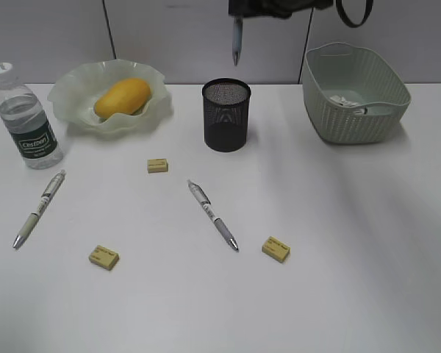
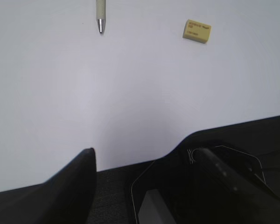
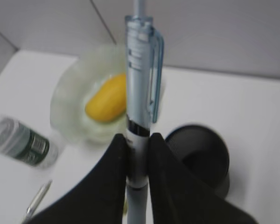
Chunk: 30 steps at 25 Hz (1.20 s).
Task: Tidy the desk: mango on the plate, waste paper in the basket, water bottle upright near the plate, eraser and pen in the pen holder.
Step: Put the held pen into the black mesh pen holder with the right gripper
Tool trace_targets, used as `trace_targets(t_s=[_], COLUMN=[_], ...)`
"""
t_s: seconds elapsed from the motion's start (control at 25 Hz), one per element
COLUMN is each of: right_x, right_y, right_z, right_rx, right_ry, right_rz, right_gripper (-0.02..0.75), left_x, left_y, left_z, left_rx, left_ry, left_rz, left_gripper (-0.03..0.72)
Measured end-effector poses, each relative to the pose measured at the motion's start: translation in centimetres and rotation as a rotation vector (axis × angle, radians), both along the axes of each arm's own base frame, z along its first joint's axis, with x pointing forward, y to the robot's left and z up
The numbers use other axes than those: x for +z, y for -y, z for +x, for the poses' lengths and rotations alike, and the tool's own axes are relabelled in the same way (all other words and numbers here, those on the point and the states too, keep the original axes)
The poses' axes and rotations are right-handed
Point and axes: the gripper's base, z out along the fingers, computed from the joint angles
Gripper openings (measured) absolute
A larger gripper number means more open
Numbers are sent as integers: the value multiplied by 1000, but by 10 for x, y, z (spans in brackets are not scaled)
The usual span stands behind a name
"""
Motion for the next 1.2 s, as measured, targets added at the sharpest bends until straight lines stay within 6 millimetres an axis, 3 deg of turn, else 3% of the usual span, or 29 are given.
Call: trace_targets(t_s=[0.2,0.36,0.84,1.2], right_x=[22,18,-69,-104], right_y=[3,2,-10,-20], right_z=[14,23,50,51], right_rx=[-64,-76,-68,-44], right_ry=[250,350,241,182], right_rz=[35,3,-87,-120], right_gripper=[120,120,118,118], left_x=[0,0,0,0], left_y=[0,0,0,0], left_z=[0,0,0,0], left_rx=[0,0,0,0], left_ry=[0,0,0,0], left_rz=[0,0,0,0], left_gripper=[498,498,498,498])
